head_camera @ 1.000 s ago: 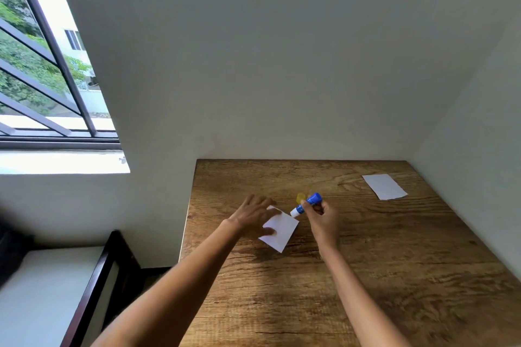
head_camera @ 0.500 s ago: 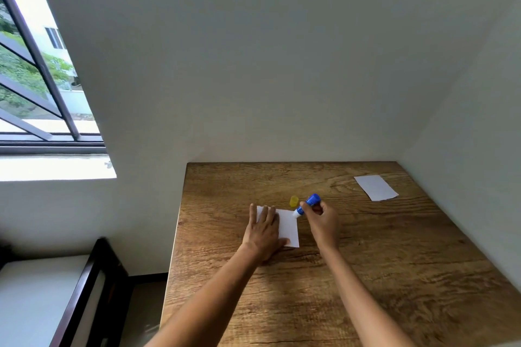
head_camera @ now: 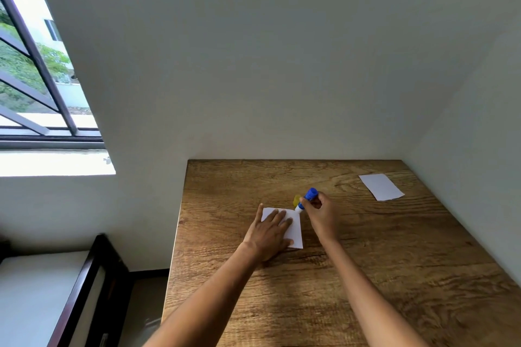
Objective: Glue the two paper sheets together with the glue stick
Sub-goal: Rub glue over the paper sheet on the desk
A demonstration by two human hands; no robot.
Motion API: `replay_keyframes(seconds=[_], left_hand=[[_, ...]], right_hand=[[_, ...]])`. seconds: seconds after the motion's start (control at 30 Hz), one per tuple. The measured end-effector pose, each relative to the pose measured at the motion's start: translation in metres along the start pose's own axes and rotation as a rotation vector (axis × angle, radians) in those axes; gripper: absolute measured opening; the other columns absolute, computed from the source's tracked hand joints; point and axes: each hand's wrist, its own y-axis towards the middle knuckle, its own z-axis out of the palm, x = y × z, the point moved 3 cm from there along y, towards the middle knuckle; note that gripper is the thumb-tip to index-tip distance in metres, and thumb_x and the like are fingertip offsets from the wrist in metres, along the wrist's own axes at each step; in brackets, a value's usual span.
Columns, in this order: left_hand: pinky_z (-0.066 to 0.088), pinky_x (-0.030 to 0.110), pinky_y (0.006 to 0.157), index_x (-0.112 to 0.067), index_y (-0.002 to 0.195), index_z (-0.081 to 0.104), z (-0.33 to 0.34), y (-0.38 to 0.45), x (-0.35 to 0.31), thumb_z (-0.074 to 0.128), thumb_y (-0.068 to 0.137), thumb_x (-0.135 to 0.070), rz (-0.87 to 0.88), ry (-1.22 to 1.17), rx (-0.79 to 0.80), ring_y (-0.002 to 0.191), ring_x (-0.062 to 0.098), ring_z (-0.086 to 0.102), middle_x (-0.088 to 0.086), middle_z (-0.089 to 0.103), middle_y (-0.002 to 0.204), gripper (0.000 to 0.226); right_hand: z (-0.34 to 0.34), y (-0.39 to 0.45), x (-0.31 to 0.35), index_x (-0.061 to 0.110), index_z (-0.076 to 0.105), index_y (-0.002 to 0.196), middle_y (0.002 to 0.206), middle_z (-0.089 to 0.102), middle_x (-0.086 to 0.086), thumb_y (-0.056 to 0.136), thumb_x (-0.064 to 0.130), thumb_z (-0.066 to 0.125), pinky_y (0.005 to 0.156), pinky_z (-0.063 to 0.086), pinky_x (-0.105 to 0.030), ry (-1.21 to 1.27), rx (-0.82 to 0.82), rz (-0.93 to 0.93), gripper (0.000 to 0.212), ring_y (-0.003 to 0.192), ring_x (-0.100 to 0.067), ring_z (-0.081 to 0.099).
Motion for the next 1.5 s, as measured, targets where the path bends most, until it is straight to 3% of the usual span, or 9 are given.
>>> replay_keyframes(seconds=[0.1, 0.47, 0.57, 0.9, 1.07, 1.13, 1.27, 1.4, 1.5], left_hand=[[-0.01, 0.056, 0.115, -0.018, 0.149, 0.013, 0.0, 0.001, 0.001, 0.028, 0.098, -0.045, -0.007, -0.042, 0.0, 0.148, 0.021, 0.004, 0.006, 0.008, 0.16, 0.06], [-0.006, 0.059, 0.114, -0.017, 0.149, 0.014, 0.0, 0.004, 0.005, 0.033, 0.097, -0.047, -0.018, -0.094, 0.009, 0.147, 0.019, 0.006, 0.004, 0.011, 0.159, 0.063], [-0.005, 0.059, 0.115, -0.016, 0.149, 0.013, -0.003, 0.004, 0.004, 0.033, 0.097, -0.048, -0.02, -0.084, 0.024, 0.147, 0.019, 0.006, 0.004, 0.011, 0.159, 0.064], [-0.005, 0.06, 0.114, -0.015, 0.149, 0.014, -0.005, 0.002, 0.004, 0.035, 0.096, -0.047, -0.034, -0.078, 0.047, 0.147, 0.019, 0.007, 0.004, 0.01, 0.159, 0.065], [-0.005, 0.059, 0.114, -0.014, 0.149, 0.014, -0.003, 0.0, 0.003, 0.035, 0.097, -0.045, -0.026, -0.09, 0.02, 0.147, 0.021, 0.004, 0.006, 0.009, 0.159, 0.065], [-0.007, 0.057, 0.114, -0.014, 0.149, 0.015, 0.0, -0.003, 0.002, 0.036, 0.097, -0.044, -0.033, -0.114, -0.009, 0.147, 0.023, -0.001, 0.007, 0.007, 0.159, 0.064], [-0.009, 0.058, 0.114, -0.011, 0.149, 0.015, -0.001, -0.004, 0.0, 0.036, 0.097, -0.043, -0.005, -0.086, -0.034, 0.147, 0.024, -0.003, 0.008, 0.006, 0.159, 0.064], [-0.009, 0.059, 0.114, -0.013, 0.147, 0.022, -0.007, -0.004, -0.003, 0.04, 0.097, -0.039, 0.02, -0.078, -0.065, 0.144, 0.022, 0.02, 0.008, 0.025, 0.153, 0.059], [-0.008, 0.061, 0.114, -0.018, 0.141, 0.035, -0.011, -0.002, -0.007, 0.042, 0.096, -0.037, 0.014, -0.091, -0.091, 0.141, 0.021, 0.025, 0.007, 0.032, 0.149, 0.049]], right_hand=[[0.002, 0.002, 0.0, 0.008, 0.065, 0.086, 0.076, 0.064, -0.003, 0.081, 0.025, 0.07, 0.062, 0.045, -0.026, -0.055, 0.012, -0.019, 0.019, 0.069, -0.016, 0.059], [0.005, -0.003, -0.001, 0.01, 0.066, 0.086, 0.073, 0.064, -0.001, 0.08, 0.027, 0.071, 0.054, 0.041, -0.021, -0.104, 0.058, -0.046, 0.019, 0.065, -0.013, 0.058], [0.002, -0.008, -0.003, 0.012, 0.067, 0.085, 0.072, 0.067, -0.001, 0.079, 0.03, 0.071, 0.057, 0.044, -0.026, -0.09, 0.072, -0.016, 0.019, 0.065, -0.014, 0.06], [-0.017, -0.057, -0.002, 0.029, 0.055, 0.061, 0.052, 0.056, 0.015, 0.075, 0.029, 0.074, 0.044, 0.036, -0.013, -0.074, 0.039, -0.023, 0.024, 0.048, 0.004, 0.05], [-0.027, -0.072, -0.002, 0.028, 0.058, 0.065, 0.054, 0.057, 0.016, 0.075, 0.031, 0.074, 0.046, 0.037, -0.011, -0.071, 0.03, -0.011, 0.019, 0.051, 0.003, 0.051], [-0.032, -0.074, -0.003, 0.025, 0.065, 0.076, 0.065, 0.062, 0.012, 0.077, 0.03, 0.074, 0.055, 0.041, -0.017, 0.015, -0.008, 0.028, 0.01, 0.061, -0.001, 0.057], [-0.048, -0.071, -0.001, 0.017, 0.069, 0.098, 0.083, 0.066, 0.004, 0.08, 0.027, 0.071, 0.066, 0.045, -0.02, 0.283, -0.154, 0.146, 0.02, 0.076, -0.005, 0.061], [-0.058, -0.064, -0.002, 0.011, 0.061, 0.096, 0.084, 0.069, -0.01, 0.085, 0.017, 0.065, 0.06, 0.052, -0.025, 0.459, -0.165, 0.231, 0.013, 0.067, -0.013, 0.063], [-0.059, -0.055, -0.006, 0.009, 0.057, 0.087, 0.091, 0.07, -0.019, 0.083, 0.013, 0.065, 0.059, 0.049, -0.027, 0.544, -0.152, 0.313, 0.01, 0.07, -0.015, 0.061]])
